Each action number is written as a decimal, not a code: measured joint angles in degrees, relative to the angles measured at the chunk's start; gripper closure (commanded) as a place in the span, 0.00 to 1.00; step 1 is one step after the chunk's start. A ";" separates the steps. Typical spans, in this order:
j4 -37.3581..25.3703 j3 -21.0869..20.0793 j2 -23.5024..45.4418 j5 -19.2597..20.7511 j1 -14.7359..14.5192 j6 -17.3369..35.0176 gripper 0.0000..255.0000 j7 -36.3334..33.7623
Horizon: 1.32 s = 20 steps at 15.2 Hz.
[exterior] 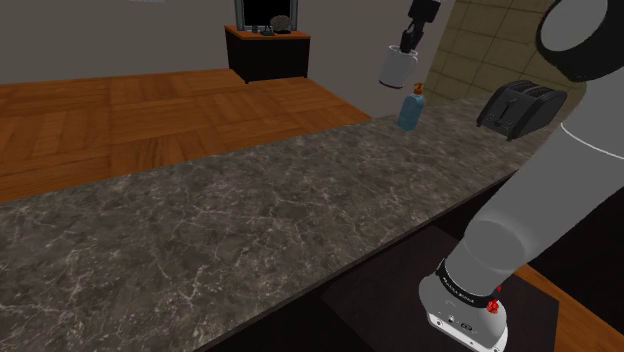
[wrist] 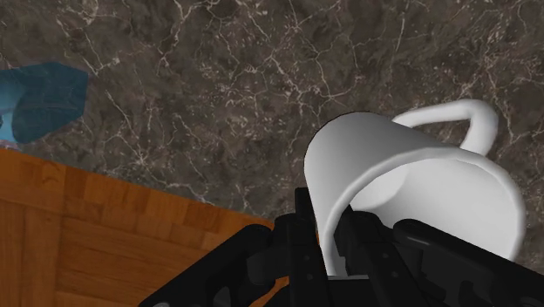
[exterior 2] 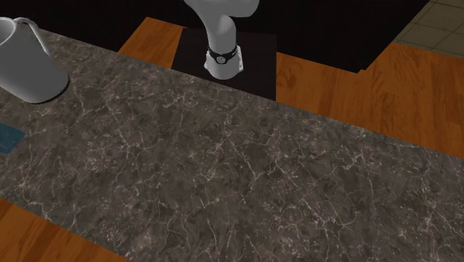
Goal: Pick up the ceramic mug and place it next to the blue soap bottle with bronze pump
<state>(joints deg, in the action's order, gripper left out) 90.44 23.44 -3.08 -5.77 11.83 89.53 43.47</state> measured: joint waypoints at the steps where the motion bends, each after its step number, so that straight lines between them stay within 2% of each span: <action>1: -1.65 0.77 1.54 -0.65 0.61 -0.40 1.00 1.33; 7: -18.28 4.67 15.99 -7.56 6.79 -5.20 1.00 9.48; 9: -27.15 5.39 22.06 -10.70 10.68 -8.91 1.00 11.98; 11: -32.18 5.46 26.00 -12.64 13.34 -10.54 1.00 13.35; 13: -31.25 5.45 26.28 -12.71 13.36 -9.46 1.00 13.77; 20: -20.58 5.62 22.95 -10.98 10.82 -2.02 1.00 14.47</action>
<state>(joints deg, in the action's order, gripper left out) 69.86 29.06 19.87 -16.75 22.65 87.51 57.94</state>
